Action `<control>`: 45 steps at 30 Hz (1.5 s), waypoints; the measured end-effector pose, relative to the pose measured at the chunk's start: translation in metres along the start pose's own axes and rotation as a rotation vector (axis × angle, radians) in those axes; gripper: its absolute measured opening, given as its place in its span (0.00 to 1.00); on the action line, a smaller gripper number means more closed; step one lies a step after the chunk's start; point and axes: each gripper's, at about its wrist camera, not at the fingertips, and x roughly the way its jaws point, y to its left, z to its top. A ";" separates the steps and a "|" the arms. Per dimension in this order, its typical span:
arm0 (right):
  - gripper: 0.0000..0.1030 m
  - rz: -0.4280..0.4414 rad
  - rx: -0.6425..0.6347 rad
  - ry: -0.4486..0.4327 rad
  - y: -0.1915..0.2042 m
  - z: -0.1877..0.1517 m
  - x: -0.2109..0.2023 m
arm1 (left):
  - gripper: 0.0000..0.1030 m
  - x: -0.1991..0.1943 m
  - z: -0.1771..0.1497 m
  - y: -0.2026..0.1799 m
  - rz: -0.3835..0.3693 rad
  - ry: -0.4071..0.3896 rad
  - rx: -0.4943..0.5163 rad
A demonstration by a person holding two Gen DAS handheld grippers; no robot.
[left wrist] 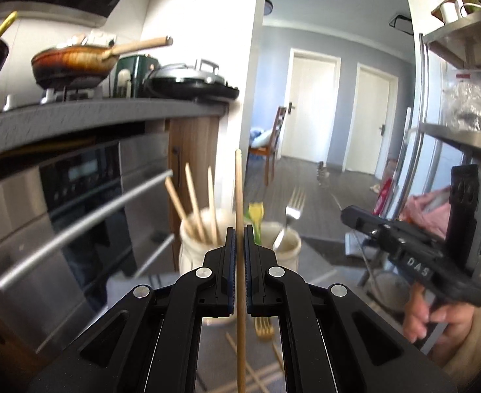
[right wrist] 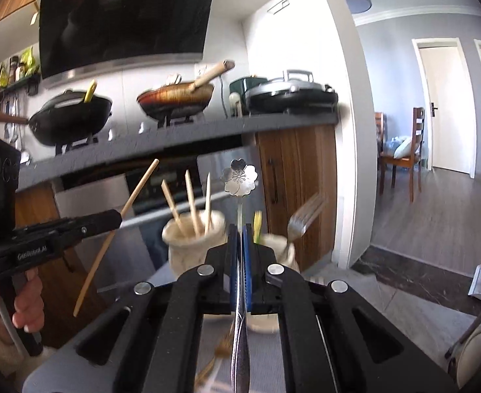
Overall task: Organize utensils
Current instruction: 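Lift the chopstick with the left tool while the right tool lifts the silver spoon toward the holder, then lower the chopstick into the tall pot while the right tool lowers the silver spoon into the short pot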
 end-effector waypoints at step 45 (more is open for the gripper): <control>0.03 -0.014 0.210 -0.132 -0.037 -0.014 0.095 | 0.05 0.081 -0.010 0.018 0.147 -0.077 0.071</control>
